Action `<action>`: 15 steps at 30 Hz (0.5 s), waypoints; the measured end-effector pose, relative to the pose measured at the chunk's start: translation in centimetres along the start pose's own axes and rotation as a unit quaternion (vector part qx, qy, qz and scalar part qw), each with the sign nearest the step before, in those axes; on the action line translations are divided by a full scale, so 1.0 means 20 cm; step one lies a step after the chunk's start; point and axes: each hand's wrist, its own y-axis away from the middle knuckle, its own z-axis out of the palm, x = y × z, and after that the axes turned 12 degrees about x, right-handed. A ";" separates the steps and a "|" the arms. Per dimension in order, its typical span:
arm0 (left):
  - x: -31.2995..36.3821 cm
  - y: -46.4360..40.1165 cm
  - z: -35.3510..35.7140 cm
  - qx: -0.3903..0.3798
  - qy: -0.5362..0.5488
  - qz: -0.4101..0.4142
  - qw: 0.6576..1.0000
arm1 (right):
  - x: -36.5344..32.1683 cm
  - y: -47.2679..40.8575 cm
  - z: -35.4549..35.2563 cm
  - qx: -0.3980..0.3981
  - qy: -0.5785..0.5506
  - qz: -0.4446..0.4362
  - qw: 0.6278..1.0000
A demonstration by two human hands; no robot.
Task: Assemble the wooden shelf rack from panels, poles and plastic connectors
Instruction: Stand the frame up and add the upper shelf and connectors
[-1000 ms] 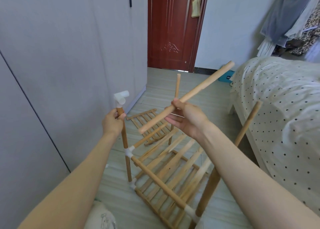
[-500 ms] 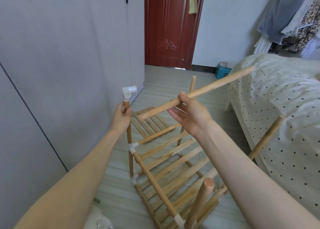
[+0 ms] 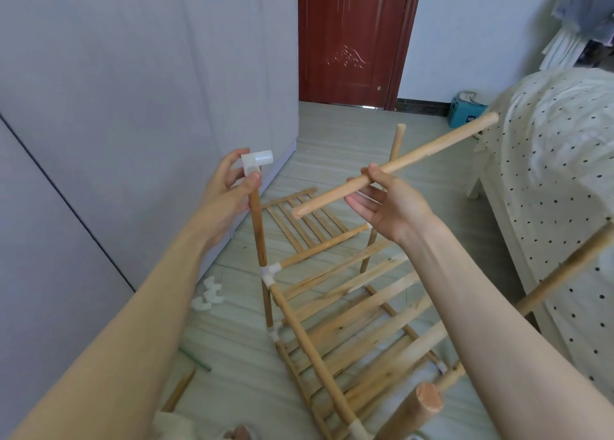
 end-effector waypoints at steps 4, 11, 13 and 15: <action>-0.01 -0.01 0.05 0.050 -0.004 0.005 0.999 | 0.02 -0.02 0.01 -0.020 0.022 -0.013 0.999; -0.03 0.01 0.11 0.101 -0.027 0.034 0.994 | 0.00 -0.02 -0.03 -0.024 0.032 -0.022 0.999; -0.03 0.01 0.11 0.098 -0.027 0.027 0.994 | -0.01 -0.02 -0.04 -0.020 0.033 -0.026 0.999; -0.02 0.02 0.11 0.099 -0.031 0.020 0.994 | -0.01 -0.03 -0.04 -0.019 0.033 -0.026 0.999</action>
